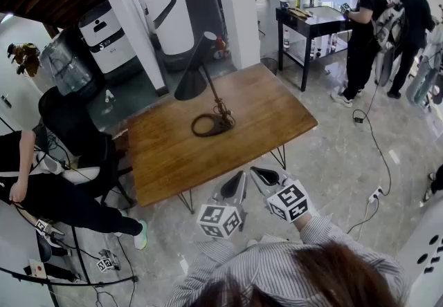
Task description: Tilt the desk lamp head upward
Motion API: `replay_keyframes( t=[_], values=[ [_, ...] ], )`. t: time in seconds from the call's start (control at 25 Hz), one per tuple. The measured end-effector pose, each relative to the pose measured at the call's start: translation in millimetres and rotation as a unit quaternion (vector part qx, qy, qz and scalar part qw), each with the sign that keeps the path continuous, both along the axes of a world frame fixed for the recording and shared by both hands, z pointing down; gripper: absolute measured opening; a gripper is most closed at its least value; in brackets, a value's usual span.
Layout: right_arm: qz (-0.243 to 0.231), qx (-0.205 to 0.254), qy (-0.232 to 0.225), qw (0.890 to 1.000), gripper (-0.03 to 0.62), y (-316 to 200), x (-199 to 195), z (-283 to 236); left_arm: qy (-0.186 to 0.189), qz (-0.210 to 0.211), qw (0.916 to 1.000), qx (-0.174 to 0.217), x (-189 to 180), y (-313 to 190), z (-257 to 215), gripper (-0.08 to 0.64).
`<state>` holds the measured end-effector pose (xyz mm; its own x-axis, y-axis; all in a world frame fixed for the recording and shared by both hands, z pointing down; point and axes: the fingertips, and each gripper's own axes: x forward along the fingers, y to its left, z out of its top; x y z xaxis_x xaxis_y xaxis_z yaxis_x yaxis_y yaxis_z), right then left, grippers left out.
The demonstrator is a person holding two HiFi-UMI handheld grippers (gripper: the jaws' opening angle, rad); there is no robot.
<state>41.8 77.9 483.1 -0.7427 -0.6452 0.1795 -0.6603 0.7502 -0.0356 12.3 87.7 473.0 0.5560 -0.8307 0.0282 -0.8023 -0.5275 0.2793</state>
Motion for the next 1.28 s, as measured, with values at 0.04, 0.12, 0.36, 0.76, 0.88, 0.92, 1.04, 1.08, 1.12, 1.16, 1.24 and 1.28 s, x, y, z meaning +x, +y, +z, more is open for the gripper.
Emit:
replay_keyframes(
  t=[0.04, 0.12, 0.36, 0.76, 0.88, 0.92, 1.04, 1.08, 1.12, 1.16, 1.24, 1.28],
  values=[
    [0.001, 0.000, -0.001, 1.000, 0.000, 1, 2, -1, 0.001, 0.002, 1.0000, -0.001, 3, 2, -1, 0.005],
    [0.003, 0.001, -0.003, 1.000, 0.000, 4, 6, -3, 0.002, 0.006, 1.0000, -0.002, 7, 6, -1, 0.005],
    [-0.001, 0.003, 0.001, 1.000, 0.000, 12, 6, -3, 0.007, 0.017, 0.9998, -0.011, 14, 14, 3, 0.005],
    [-0.014, 0.000, -0.001, 1.000, 0.000, 9, 8, 1, 0.020, 0.004, 0.9996, -0.020, 14, 10, 8, 0.005],
    [-0.015, 0.001, -0.007, 1.000, 0.000, 1, 11, 3, 0.035, 0.008, 0.9990, -0.026, 15, 4, 9, 0.005],
    [-0.018, 0.002, -0.012, 1.000, 0.000, -1, 11, 2, 0.046, 0.013, 0.9985, -0.028, 16, 2, 9, 0.005],
    [-0.028, 0.002, -0.032, 0.999, 0.000, -10, 15, 3, 0.073, 0.018, 0.9968, -0.028, 16, -7, 8, 0.005],
    [-0.029, 0.002, -0.035, 0.999, 0.000, -15, 16, 3, 0.076, 0.014, 0.9967, -0.027, 14, -12, 8, 0.005],
    [-0.029, 0.002, -0.036, 0.999, 0.000, -20, 18, 4, 0.077, 0.010, 0.9966, -0.027, 11, -18, 9, 0.005],
    [-0.029, 0.002, -0.035, 0.999, 0.000, -25, 19, 6, 0.077, 0.004, 0.9966, -0.027, 8, -23, 9, 0.005],
    [-0.033, 0.002, -0.032, 0.999, 0.000, -33, 21, 11, 0.083, -0.009, 0.9962, -0.026, 0, -33, 12, 0.005],
    [-0.036, 0.001, -0.031, 0.999, 0.000, -36, 22, 14, 0.090, -0.016, 0.9955, -0.025, -4, -38, 13, 0.005]
  ],
)
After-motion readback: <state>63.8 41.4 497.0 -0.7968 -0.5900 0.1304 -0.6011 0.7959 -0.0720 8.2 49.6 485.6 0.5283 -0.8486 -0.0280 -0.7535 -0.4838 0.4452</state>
